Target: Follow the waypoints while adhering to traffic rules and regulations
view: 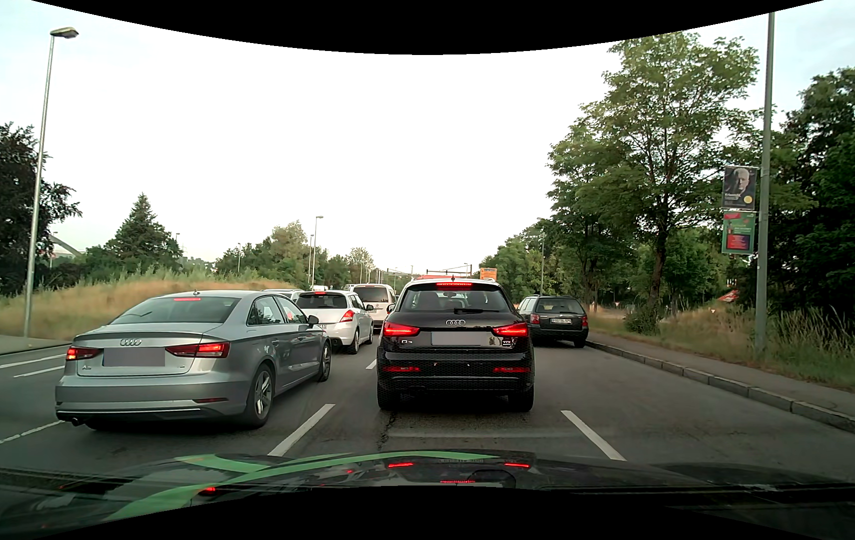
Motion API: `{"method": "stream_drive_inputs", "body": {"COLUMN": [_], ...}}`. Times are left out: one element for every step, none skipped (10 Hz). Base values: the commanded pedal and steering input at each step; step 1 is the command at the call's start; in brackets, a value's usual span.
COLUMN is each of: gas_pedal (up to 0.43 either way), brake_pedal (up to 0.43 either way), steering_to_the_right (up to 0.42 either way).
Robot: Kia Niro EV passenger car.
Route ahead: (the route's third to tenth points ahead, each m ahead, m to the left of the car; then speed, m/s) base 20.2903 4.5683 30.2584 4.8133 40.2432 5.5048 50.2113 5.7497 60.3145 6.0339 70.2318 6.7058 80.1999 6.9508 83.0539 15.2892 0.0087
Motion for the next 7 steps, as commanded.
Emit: {"method": "stream_drive_inputs", "body": {"gas_pedal": [0.0, 0.0, 0.0, 0.0, 0.0, 0.0, 0.0], "brake_pedal": [0.189, 0.189, 0.189, 0.189, 0.189, 0.189, 0.189], "steering_to_the_right": [-0.009, -0.009, -0.009, -0.009, -0.009, -0.009, -0.009]}}
